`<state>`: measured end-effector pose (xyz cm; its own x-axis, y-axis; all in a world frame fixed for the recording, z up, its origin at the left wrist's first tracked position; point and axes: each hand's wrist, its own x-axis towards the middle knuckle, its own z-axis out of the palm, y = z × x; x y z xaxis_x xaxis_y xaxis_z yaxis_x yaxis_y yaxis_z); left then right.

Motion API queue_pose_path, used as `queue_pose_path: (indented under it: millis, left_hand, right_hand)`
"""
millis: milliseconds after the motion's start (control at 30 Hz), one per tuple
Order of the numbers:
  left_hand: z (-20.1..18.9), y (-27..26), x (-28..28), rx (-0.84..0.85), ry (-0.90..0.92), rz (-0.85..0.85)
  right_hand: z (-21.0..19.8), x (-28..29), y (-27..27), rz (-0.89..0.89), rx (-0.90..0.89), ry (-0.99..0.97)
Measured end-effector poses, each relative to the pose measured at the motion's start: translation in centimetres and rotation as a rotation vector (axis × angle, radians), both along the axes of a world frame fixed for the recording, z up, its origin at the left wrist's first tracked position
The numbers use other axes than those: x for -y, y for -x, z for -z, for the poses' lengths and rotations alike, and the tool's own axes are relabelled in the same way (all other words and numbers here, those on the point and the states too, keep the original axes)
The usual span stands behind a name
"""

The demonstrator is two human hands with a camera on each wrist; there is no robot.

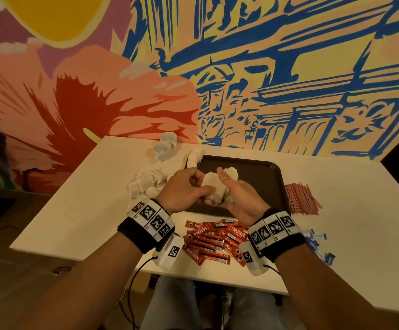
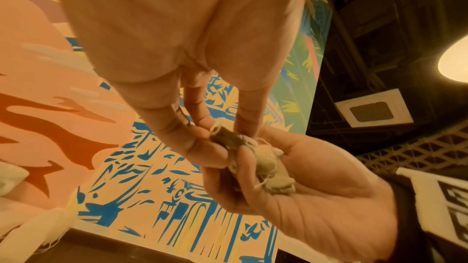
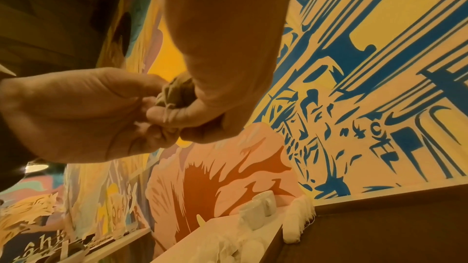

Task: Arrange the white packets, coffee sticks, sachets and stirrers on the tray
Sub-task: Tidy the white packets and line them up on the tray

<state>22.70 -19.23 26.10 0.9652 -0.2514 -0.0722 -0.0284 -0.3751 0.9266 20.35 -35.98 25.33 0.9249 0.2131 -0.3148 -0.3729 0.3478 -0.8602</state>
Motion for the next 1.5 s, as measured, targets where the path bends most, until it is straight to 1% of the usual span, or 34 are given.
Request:
queue_pose_path:
  millis: [67, 167, 267, 400, 467, 600, 733, 800, 867, 933, 1067, 1133, 1233, 1333, 1500]
  left_hand:
    - [0.1, -0.3, -0.4, -0.047, 0.034, -0.007]
    - [0.2, -0.6, -0.8, -0.101, 0.059, -0.012]
    - [0.2, -1.0, -1.1, -0.154, 0.114, -0.063]
    - [0.0, -1.6, -2.4, -0.168, 0.160, -0.141]
    - [0.2, -2.0, -3.3, -0.159, 0.126, -0.183]
    - [0.7, -2.9, -5.3, -0.077, -0.105, -0.263]
    - [1.0, -3.4, -6.8, -0.043, -0.104, -0.379]
    - [1.1, -3.5, -7.3, -0.043, -0.101, -0.399]
    - [1.1, -3.4, -7.5, -0.059, -0.080, -0.393]
    - [1.0, -3.3, -7.3, -0.080, -0.039, -0.351]
    - [0.0, -2.3, -5.6, -0.140, 0.089, -0.159]
    - [-0.5, -1.8, -4.7, -0.170, 0.147, -0.072]
    - [-1.0, -1.2, -3.8, -0.187, 0.194, 0.027]
    - [-1.3, -0.9, -3.3, -0.173, 0.214, 0.063]
    - [-1.6, -0.8, -4.0, -0.150, 0.228, 0.030]
  right_hand:
    - [0.3, 0.2, 0.0, -0.013, 0.008, -0.015]
    - [0.7, 0.7, -0.4, 0.042, -0.011, -0.026]
    - [1.1, 1.2, -1.0, 0.111, -0.055, -0.071]
    - [1.3, 2.1, -1.2, 0.146, -0.066, -0.026]
    - [1.3, 2.7, -1.2, 0.153, -0.063, -0.041]
    - [1.5, 3.2, -1.4, 0.207, -0.043, -0.056]
    - [2.0, 3.8, -1.9, 0.304, -0.025, -0.093]
    - [2.3, 4.1, -2.0, 0.321, -0.029, -0.092]
    - [2.3, 4.1, -1.9, 0.296, -0.025, -0.040]
    - [2.1, 3.6, -1.7, 0.261, -0.019, 0.035]
    - [1.8, 2.1, -1.6, 0.160, 0.005, 0.160]
    - [1.5, 1.2, -1.3, 0.092, 0.047, 0.172]
    - [1.1, 0.0, -0.6, -0.026, 0.094, 0.124]
    - [0.9, -0.6, -0.1, -0.072, 0.115, 0.115]
    - [0.7, -0.2, 0.3, -0.017, 0.153, 0.210]
